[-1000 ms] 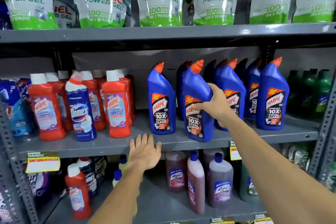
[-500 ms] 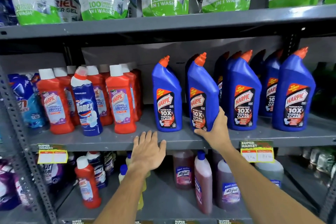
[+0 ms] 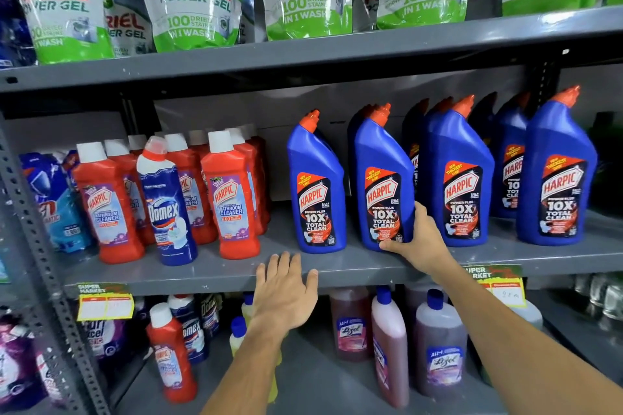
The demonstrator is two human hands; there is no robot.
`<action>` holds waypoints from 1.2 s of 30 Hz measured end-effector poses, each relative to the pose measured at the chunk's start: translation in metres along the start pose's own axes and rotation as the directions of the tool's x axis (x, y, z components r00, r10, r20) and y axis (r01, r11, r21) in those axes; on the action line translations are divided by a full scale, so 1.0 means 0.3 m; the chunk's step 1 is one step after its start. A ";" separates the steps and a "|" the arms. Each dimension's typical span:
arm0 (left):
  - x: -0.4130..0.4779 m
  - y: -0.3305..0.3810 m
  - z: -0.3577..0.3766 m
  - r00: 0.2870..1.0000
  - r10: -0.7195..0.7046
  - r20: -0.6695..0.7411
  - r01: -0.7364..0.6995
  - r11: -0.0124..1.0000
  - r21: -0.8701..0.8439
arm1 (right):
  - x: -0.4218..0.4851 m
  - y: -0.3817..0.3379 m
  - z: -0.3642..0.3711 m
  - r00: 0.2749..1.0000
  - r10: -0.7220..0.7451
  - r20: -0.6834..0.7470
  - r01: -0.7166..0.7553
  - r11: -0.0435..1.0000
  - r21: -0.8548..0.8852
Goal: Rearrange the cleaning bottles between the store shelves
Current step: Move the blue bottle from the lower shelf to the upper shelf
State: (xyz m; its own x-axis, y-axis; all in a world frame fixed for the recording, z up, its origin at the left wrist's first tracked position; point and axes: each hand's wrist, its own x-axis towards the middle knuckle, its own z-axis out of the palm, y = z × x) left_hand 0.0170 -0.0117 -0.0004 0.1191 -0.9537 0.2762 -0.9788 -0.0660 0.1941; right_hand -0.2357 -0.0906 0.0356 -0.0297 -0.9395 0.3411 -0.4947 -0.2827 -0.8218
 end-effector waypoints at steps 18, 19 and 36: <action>-0.007 0.003 -0.005 1.000 0.004 0.006 -0.004 1.000 -0.013 | -0.011 0.012 0.012 0.999 0.018 -0.036 -0.016 0.999 0.052; -0.007 0.002 -0.006 1.000 0.004 0.004 -0.004 1.000 -0.012 | -0.012 0.009 0.014 0.999 0.014 -0.039 -0.012 0.999 0.040; -0.007 0.000 0.003 1.000 -0.006 0.012 0.007 1.000 -0.014 | -0.019 0.014 0.021 0.996 -0.039 -0.082 0.039 0.999 -0.001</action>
State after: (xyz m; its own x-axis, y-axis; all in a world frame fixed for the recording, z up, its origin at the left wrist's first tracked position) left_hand 0.0166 -0.0100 -0.0019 0.1234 -0.9566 0.2639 -0.9755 -0.0681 0.2093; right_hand -0.2320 -0.0876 0.0273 -0.0814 -0.9088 0.4092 -0.4967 -0.3190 -0.8072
